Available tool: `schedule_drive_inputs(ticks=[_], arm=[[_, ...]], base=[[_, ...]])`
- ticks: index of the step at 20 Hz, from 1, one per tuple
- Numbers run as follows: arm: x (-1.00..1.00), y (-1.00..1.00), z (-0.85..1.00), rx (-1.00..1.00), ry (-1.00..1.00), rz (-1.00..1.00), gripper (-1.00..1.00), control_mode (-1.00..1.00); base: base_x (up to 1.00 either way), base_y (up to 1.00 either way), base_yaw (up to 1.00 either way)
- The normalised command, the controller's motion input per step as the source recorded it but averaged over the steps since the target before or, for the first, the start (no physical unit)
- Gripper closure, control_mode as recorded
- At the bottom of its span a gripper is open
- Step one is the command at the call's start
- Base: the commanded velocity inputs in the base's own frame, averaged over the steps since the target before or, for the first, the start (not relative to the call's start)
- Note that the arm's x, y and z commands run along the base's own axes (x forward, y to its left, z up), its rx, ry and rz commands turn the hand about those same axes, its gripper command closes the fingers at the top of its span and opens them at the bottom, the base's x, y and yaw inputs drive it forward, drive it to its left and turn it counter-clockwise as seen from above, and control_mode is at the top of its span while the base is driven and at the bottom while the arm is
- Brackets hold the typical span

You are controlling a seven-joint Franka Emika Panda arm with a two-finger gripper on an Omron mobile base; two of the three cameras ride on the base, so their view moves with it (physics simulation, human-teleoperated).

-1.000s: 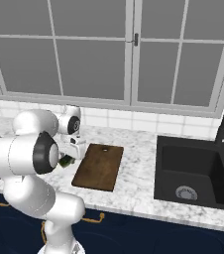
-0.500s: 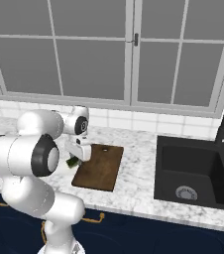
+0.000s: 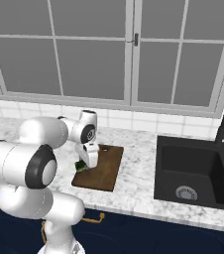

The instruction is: Pick up the sponge from the counter and clean the cutting board by briefly scrubbing or pressing down on the cutting board. Once finished, release the sponge.

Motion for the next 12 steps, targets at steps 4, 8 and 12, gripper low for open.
schedule_drive_inputs(ticks=[4, 8, 12], arm=[[-0.03, -0.09, -0.33, -0.02, -0.01, -0.04, 1.0, -1.0], [-0.06, -0.14, -0.27, 0.0, -0.1, -0.04, 1.0, -1.0], [0.04, -0.06, -0.3, 0.0, -0.22, -0.1, 1.0, -1.0]], base=[[0.0, 0.0, 0.0], [0.0, 0.0, 0.0], [0.0, 0.0, 0.0]])
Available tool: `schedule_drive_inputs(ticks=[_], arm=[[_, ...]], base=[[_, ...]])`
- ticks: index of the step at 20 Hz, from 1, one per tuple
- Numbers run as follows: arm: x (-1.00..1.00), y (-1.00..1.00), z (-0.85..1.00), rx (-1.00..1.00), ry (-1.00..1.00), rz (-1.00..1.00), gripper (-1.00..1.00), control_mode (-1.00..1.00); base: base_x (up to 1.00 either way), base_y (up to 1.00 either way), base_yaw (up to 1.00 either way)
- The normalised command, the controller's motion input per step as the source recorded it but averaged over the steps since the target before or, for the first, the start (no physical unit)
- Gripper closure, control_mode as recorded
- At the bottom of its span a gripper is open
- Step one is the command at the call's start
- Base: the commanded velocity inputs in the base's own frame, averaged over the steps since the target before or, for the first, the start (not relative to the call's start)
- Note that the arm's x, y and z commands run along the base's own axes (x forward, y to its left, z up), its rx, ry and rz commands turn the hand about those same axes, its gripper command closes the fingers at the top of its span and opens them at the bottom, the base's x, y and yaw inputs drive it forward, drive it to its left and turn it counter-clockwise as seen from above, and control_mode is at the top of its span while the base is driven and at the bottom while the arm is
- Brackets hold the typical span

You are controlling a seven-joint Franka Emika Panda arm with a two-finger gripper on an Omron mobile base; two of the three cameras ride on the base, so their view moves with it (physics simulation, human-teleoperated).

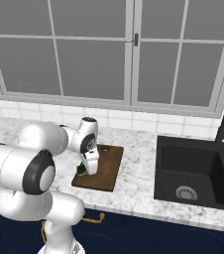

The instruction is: Pick up the sponge from the counter and clean the cutting board by briefly scrubbing or pressing down on the cutting board. Once finished, release the sponge.

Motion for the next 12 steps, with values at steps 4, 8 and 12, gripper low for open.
schedule_drive_inputs(ticks=[4, 8, 12], arm=[[0.18, -0.07, -0.24, 0.0, -0.14, -0.13, 1.0, -1.0], [0.24, 0.0, -0.1, 0.0, -0.1, -0.08, 1.0, -1.0], [0.23, 0.0, -0.02, 0.0, -0.07, -0.04, 1.0, -1.0]], base=[[0.0, 0.0, 0.0], [0.0, 0.0, 0.0], [0.0, 0.0, 0.0]])
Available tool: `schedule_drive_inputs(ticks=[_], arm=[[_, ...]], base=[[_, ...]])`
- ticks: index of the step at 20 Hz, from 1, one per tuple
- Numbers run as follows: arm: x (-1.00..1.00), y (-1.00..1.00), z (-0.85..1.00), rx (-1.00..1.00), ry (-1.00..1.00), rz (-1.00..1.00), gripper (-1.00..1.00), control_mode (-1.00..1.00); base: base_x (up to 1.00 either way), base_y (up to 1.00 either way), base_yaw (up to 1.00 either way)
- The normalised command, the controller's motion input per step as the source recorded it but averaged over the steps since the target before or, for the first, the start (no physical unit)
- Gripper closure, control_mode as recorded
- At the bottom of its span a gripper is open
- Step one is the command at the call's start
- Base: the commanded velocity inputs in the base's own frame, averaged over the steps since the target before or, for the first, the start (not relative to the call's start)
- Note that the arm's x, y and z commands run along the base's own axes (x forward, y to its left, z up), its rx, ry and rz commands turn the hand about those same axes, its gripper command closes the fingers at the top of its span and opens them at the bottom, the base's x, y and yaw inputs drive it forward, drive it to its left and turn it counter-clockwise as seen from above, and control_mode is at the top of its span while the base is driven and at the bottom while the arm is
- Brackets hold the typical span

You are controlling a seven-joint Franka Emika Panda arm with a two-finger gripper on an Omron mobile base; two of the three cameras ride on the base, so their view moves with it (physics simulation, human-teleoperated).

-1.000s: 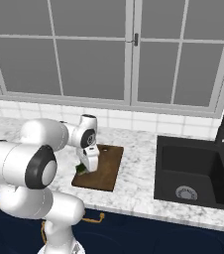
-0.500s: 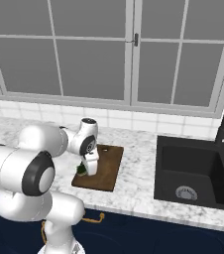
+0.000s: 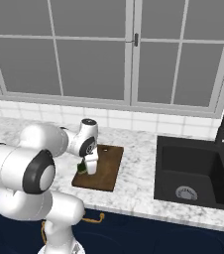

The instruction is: Pick up the sponge from the counter and clean the cutting board by briefly scrubbing or pressing down on the cutting board. Once finished, release the sponge.

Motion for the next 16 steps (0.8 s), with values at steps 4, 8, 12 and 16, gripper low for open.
schedule_drive_inputs(ticks=[4, 8, 12, 16], arm=[[0.27, 0.0, -0.08, 0.0, -0.07, -0.04, 1.0, -1.0], [0.3, -0.05, -0.13, 0.0, -0.05, -0.05, 1.0, -1.0], [0.37, -0.13, -0.11, 0.0, -0.03, -0.06, 1.0, -1.0], [0.37, -0.18, -0.11, 0.0, -0.02, -0.08, 1.0, -1.0]], base=[[0.0, 0.0, 0.0], [0.0, 0.0, 0.0], [0.0, 0.0, 0.0], [0.0, 0.0, 0.0]])
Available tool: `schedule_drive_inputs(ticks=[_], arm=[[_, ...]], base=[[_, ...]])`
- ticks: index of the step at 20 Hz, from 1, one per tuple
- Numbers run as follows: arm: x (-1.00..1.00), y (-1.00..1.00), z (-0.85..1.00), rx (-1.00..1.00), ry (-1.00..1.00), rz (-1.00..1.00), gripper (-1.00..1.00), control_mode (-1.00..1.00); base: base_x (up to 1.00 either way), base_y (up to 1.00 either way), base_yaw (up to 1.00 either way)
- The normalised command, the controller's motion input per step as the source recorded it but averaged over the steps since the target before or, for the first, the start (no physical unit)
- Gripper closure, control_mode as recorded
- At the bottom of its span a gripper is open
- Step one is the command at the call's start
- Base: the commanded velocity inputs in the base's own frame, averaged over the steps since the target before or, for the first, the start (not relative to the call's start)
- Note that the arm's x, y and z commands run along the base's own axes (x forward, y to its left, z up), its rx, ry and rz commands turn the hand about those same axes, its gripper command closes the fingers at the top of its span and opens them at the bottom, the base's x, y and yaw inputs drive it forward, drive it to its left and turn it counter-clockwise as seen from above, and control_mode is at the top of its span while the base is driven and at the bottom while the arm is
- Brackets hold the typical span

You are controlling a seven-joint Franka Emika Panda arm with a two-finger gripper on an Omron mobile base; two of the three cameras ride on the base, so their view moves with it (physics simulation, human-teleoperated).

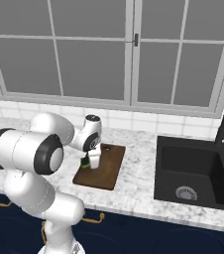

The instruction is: Pick up the sponge from the counter and clean the cutting board by briefly scrubbing or pressing down on the cutting board. Once finished, release the sponge.

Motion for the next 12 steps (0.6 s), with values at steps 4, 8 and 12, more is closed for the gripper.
schedule_drive_inputs(ticks=[4, 8, 12], arm=[[0.38, -0.16, -0.1, 0.0, -0.02, -0.09, 1.0, -1.0], [0.19, -0.14, 0.0, -0.01, -0.02, -0.07, 1.0, -1.0], [0.24, -0.14, -0.03, -0.04, -0.03, -0.01, 1.0, -1.0]], base=[[0.0, 0.0, 0.0], [0.0, 0.0, 0.0], [0.0, 0.0, 0.0]])
